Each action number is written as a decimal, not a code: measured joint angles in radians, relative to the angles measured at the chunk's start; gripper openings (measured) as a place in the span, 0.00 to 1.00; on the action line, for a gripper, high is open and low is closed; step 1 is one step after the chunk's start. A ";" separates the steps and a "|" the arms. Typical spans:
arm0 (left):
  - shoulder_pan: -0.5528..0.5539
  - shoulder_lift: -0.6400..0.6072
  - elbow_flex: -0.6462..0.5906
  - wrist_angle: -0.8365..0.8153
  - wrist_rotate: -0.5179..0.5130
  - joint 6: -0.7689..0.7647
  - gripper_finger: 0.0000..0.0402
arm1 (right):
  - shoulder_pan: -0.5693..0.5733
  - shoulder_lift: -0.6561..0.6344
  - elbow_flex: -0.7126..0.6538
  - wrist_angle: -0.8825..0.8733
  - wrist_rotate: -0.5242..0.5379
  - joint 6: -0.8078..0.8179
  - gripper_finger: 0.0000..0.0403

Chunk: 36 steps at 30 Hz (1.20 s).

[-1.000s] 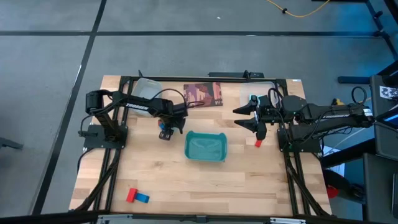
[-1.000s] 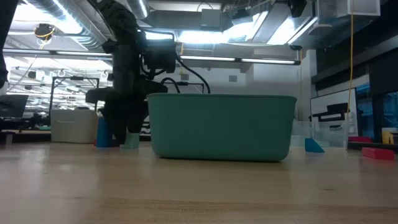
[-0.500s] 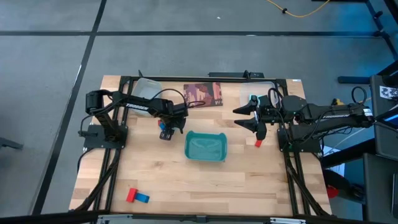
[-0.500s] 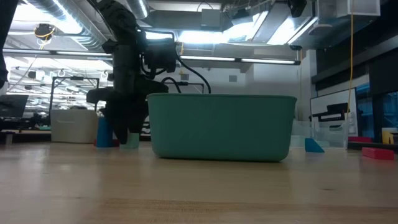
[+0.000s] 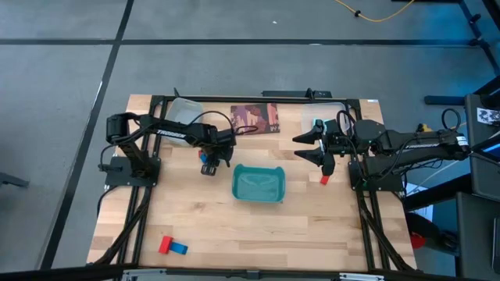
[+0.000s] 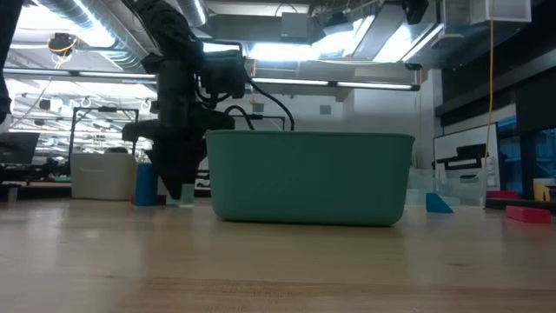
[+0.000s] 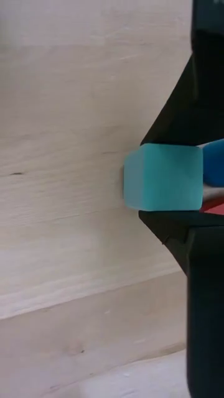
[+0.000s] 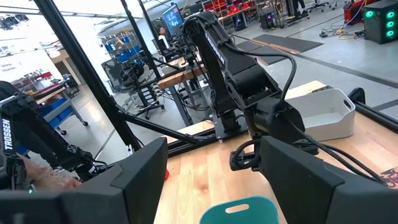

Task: Sort & place blocks by color
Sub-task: Put the square blue green block into the transparent bin

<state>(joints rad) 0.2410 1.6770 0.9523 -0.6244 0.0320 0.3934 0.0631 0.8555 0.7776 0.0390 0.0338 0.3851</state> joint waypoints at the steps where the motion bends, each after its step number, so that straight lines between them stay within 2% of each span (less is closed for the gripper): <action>1: 0.003 -0.010 0.000 -0.004 0.004 -0.001 0.31 | 0.000 0.000 0.000 0.000 0.000 0.000 0.65; 5: 0.040 -0.083 0.000 0.001 0.042 -0.062 0.31 | 0.000 0.000 0.000 0.000 0.001 0.000 0.65; 9: 0.086 -0.222 0.000 0.058 0.094 -0.186 0.31 | 0.000 0.002 0.000 0.004 0.050 0.003 0.65; 16: 0.103 -0.490 0.000 0.340 0.109 -0.428 0.31 | 0.000 0.030 -0.001 0.058 0.052 -0.087 0.65; 22: 0.048 -0.586 -0.014 0.613 0.096 -0.601 0.31 | 0.000 0.090 -0.001 0.146 0.053 -0.188 0.65; 27: -0.054 -0.593 -0.176 0.988 0.015 -0.754 0.31 | 0.000 0.142 -0.001 0.185 0.053 -0.237 0.65; 33: -0.180 -0.564 -0.426 1.442 -0.166 -0.960 0.31 | 0.000 0.184 -0.001 0.206 0.053 -0.247 0.65; 36: -0.218 -0.560 -0.494 1.577 -0.255 -1.013 0.31 | 0.000 0.206 -0.001 0.207 0.053 -0.307 0.65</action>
<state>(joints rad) 0.0228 1.1172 0.4586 0.9527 -0.2227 -0.6197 0.0628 1.0618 0.7769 0.2458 0.0864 0.0784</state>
